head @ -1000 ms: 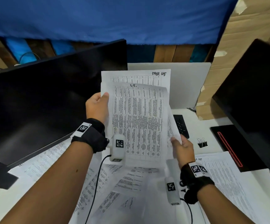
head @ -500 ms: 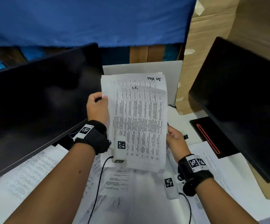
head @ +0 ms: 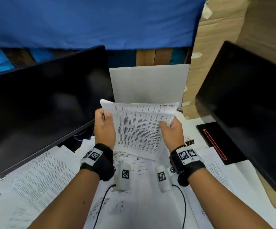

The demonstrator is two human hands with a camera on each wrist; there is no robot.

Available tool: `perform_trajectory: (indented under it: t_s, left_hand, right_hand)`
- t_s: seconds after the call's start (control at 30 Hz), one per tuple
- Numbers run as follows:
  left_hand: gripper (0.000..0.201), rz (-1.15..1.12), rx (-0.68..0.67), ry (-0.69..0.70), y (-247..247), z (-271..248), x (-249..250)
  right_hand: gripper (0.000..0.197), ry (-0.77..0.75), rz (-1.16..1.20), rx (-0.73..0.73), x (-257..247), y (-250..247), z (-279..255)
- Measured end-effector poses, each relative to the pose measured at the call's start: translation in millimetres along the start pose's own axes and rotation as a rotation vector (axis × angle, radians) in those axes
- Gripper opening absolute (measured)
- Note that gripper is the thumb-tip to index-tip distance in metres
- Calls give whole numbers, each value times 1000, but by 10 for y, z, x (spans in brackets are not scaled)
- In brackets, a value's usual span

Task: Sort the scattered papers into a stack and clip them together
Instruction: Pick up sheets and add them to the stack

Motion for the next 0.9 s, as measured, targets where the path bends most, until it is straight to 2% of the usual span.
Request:
perform_trajectory:
  t_s: [0.13, 0.23, 0.37, 0.43, 0.6, 0.73, 0.83, 0.9]
  left_hand:
    - [5, 51, -1, -66, -85, -136, -253]
    - [13, 94, 26, -84, -118, -193, -346]
    - [16, 138, 51, -41, -85, -196, -224]
    - [16, 144, 29, -39, -41, -186, -209]
    - [22, 167, -45, -135, 55, -254, -385]
    - [20, 138, -53, -162, 84, -216, -372]
    - [16, 113, -73, -211, 115, -196, -436]
    - [15, 111, -73, -212, 109, -215, -448]
  right_hand:
    - [32, -27, 34, -29, 129, 92, -110]
    - [38, -43, 31, -19, 154, 145, -189]
    - [35, -105, 83, 46, 93, 176, -183]
    - [33, -83, 89, 60, 133, 185, -128]
    - [24, 11, -34, 56, 397, 205, -106]
    - [23, -24, 17, 139, 345, 144, -11]
    - [18, 28, 26, 149, 391, 150, -10]
    - [22, 65, 51, 145, 397, 148, -23]
Point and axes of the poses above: each hand's wrist, its own z-axis towards the middle knuckle, its own y-axis out of the palm, x = y × z, the point moved 5 cm from there along z, towards the middle knuckle, and after that the axes turned 10 degrees about z, right-handed, at the moved point
